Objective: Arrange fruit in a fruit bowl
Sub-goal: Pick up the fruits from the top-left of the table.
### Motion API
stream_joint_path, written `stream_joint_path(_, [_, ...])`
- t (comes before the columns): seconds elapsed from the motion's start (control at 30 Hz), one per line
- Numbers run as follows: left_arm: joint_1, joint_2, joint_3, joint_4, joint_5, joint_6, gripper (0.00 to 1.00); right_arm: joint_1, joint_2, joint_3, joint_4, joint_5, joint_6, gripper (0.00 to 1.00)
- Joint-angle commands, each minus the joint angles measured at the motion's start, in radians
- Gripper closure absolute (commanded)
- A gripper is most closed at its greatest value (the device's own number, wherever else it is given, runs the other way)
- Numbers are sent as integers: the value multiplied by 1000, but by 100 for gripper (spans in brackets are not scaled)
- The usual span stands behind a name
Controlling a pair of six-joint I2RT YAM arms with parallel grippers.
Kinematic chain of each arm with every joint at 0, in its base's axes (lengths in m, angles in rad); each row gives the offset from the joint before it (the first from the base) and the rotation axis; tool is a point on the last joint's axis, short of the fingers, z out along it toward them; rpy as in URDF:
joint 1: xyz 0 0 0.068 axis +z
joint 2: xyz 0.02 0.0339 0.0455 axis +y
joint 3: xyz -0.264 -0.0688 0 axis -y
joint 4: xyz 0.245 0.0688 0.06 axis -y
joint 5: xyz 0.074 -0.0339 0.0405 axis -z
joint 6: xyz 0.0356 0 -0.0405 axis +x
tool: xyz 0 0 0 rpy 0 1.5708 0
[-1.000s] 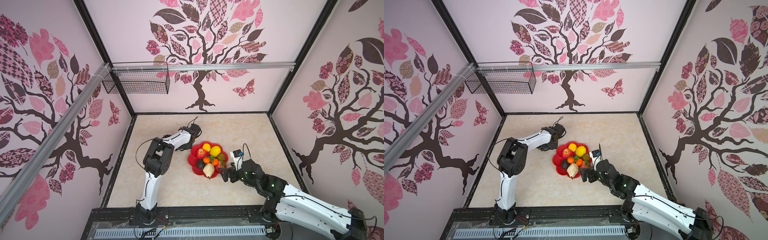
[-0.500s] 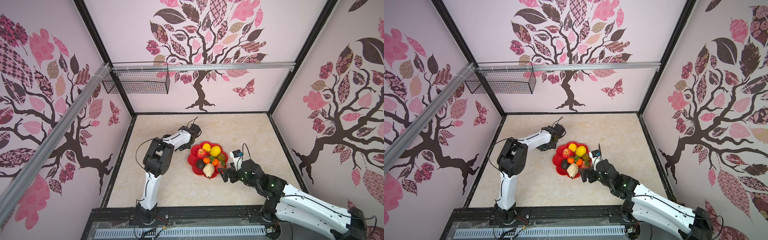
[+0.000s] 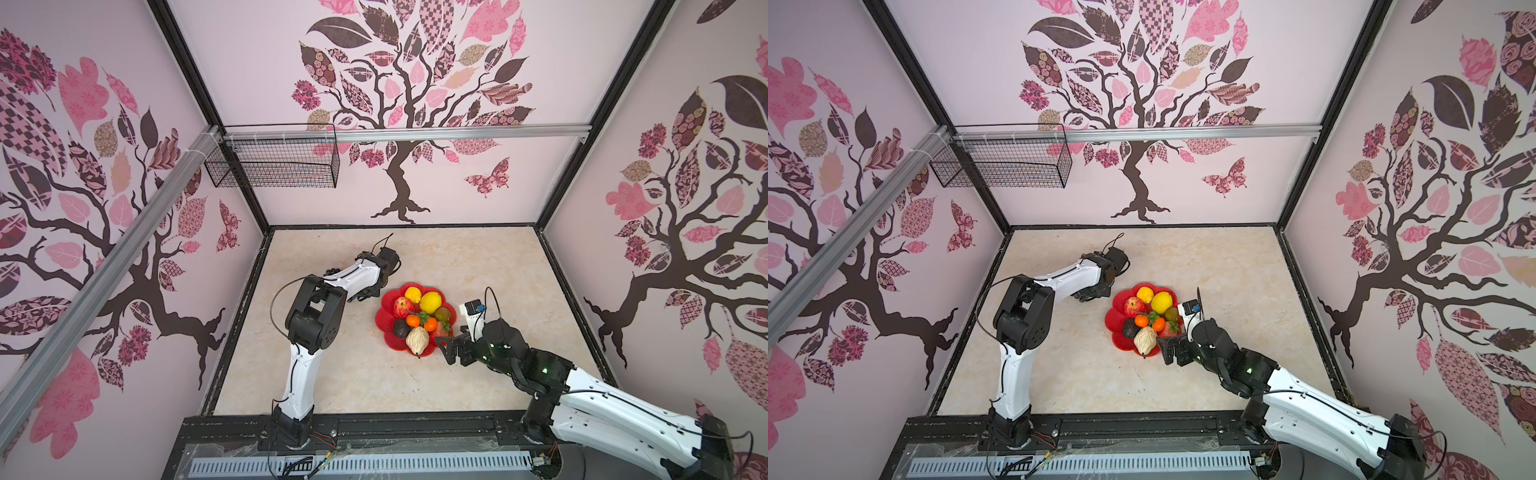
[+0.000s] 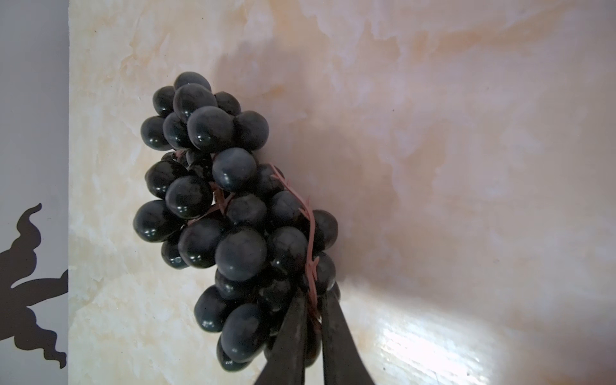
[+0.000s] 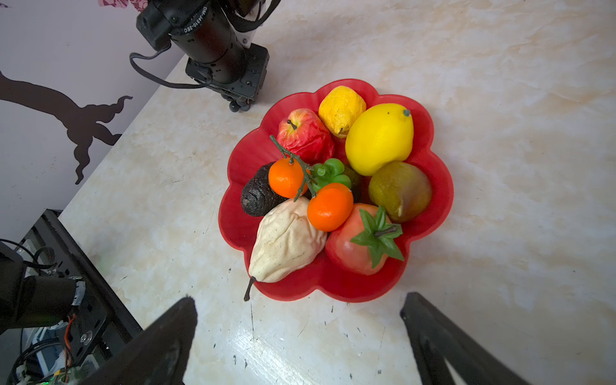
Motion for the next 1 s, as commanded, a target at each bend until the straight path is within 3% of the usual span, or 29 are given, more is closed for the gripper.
stream_joint_path(0.0, [20, 9, -29, 19, 0, -7, 84, 3, 3, -3, -17, 2, 2, 0])
stream_joint_path(0.23, [34, -16, -63, 53, 23, -4, 100, 3, 6, 2, -16, 5, 0, 0])
stream_joint_path(0.43, [27, -131, -131, 106, 22, -9, 100, 3, 15, 9, -17, 3, 0, 0])
stream_joint_path(0.6, [-5, -307, -240, 190, 13, -11, 100, 3, 17, 16, -20, 6, -2, 0])
stream_joint_path(0.97, [-60, -555, -383, 255, 98, -12, 100, 3, 29, 24, -17, 3, -1, 0])
